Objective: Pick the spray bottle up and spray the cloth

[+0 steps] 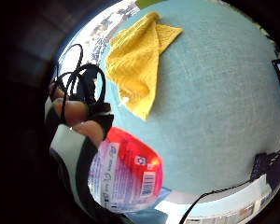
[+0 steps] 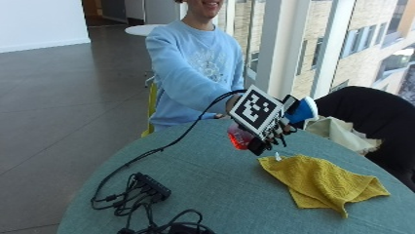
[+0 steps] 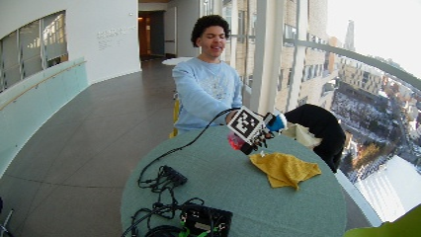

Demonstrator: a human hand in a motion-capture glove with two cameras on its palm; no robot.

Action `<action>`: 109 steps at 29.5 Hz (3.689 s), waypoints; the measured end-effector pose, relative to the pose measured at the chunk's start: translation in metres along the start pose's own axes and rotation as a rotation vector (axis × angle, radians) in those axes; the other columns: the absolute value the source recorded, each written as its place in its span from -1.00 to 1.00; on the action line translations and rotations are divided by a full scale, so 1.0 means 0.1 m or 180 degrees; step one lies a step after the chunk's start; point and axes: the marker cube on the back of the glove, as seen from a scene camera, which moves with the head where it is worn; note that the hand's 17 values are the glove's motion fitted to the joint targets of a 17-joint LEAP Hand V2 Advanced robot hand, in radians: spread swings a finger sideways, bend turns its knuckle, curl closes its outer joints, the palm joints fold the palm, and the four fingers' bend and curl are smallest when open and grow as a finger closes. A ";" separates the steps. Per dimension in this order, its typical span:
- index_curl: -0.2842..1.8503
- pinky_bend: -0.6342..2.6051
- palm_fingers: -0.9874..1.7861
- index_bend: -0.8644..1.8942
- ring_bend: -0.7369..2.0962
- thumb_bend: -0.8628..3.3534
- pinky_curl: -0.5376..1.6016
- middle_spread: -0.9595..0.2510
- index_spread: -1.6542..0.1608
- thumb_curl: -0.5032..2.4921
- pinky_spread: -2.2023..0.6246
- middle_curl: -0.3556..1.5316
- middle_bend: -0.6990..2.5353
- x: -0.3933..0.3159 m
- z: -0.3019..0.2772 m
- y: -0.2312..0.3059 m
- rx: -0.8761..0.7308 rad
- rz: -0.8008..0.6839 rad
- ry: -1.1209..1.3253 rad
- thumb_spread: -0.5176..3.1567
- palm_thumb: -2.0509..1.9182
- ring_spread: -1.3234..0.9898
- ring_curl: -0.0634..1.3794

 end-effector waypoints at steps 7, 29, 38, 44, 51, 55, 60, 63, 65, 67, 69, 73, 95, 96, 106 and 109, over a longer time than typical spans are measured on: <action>-0.39 -0.46 0.56 -0.28 -0.03 -0.60 -0.15 0.46 0.63 -0.20 0.63 -0.10 -0.34 -0.01 0.02 -0.03 0.0036 0.0043 -0.0076 -0.36 0.48 0.11 -0.36; -0.39 -0.46 0.56 -0.28 -0.02 -0.60 -0.15 0.46 0.64 -0.20 0.62 -0.10 -0.34 0.03 0.02 0.04 -0.0037 0.0188 -0.0163 -0.35 0.48 0.11 -0.36; -0.39 -0.46 0.56 -0.28 -0.02 -0.60 -0.15 0.46 0.64 -0.20 0.62 -0.10 -0.34 0.06 0.05 0.05 -0.0093 0.0208 -0.0122 -0.35 0.48 0.11 -0.36; -0.39 -0.46 0.56 -0.28 -0.02 -0.60 -0.15 0.46 0.64 -0.20 0.62 -0.10 -0.34 0.06 0.06 0.04 -0.0058 0.0233 -0.0120 -0.35 0.48 0.11 -0.36; -0.39 -0.46 0.56 -0.28 -0.02 -0.61 -0.15 0.46 0.64 -0.20 0.62 -0.10 -0.34 0.03 0.07 0.05 -0.0080 0.0220 -0.0111 -0.35 0.48 0.12 -0.36; -0.39 -0.46 0.56 -0.28 -0.02 -0.61 -0.15 0.46 0.64 -0.20 0.62 -0.10 -0.34 0.00 0.07 0.03 -0.0048 0.0232 -0.0158 -0.35 0.48 0.12 -0.36; -0.39 -0.46 0.56 -0.28 -0.02 -0.61 -0.15 0.46 0.64 -0.20 0.62 -0.10 -0.34 0.04 0.08 0.08 -0.0149 0.0196 -0.0058 -0.35 0.48 0.12 -0.36; -0.39 -0.46 0.56 -0.28 -0.02 -0.60 -0.15 0.47 0.64 -0.20 0.62 -0.10 -0.34 0.03 0.09 0.07 -0.0118 0.0180 -0.0060 -0.35 0.48 0.12 -0.36; -0.39 -0.46 0.56 -0.28 -0.02 -0.60 -0.15 0.47 0.64 -0.20 0.62 -0.10 -0.34 0.01 0.09 0.05 -0.0083 0.0175 -0.0091 -0.35 0.48 0.12 -0.36; -0.39 -0.46 0.56 -0.28 -0.02 -0.60 -0.15 0.47 0.64 -0.20 0.62 -0.10 -0.34 -0.01 0.08 0.04 -0.0043 0.0175 -0.0116 -0.35 0.48 0.12 -0.36; -0.39 -0.46 0.56 -0.28 -0.02 -0.60 -0.15 0.47 0.64 -0.20 0.62 -0.10 -0.34 -0.03 0.08 0.03 -0.0030 0.0183 -0.0151 -0.35 0.48 0.12 -0.36; -0.39 -0.46 0.56 -0.28 -0.02 -0.60 -0.15 0.47 0.64 -0.20 0.62 -0.10 -0.34 -0.03 0.10 0.04 -0.0068 0.0178 -0.0135 -0.35 0.48 0.12 -0.36; -0.39 -0.46 0.56 -0.28 -0.03 -0.60 -0.15 0.45 0.64 -0.20 0.62 -0.10 -0.33 -1.47 1.22 0.05 0.0782 -0.1677 -0.0634 -0.35 0.48 0.12 -0.37; -0.39 -0.46 0.56 -0.28 -0.03 -0.60 -0.15 0.45 0.64 -0.20 0.62 -0.10 -0.33 -1.50 1.30 0.03 0.0801 -0.1744 -0.0634 -0.35 0.48 0.12 -0.37; -0.39 -0.47 0.55 -0.28 -0.03 -0.60 -0.15 0.43 0.63 -0.20 0.61 -0.10 -0.33 -1.64 1.92 -0.16 0.0956 -0.2149 -0.0873 -0.35 0.48 0.11 -0.37; -0.39 -0.47 0.55 -0.28 -0.03 -0.60 -0.15 0.43 0.63 -0.20 0.61 -0.10 -0.33 -1.60 2.03 -0.20 0.0980 -0.2167 -0.0929 -0.35 0.48 0.11 -0.37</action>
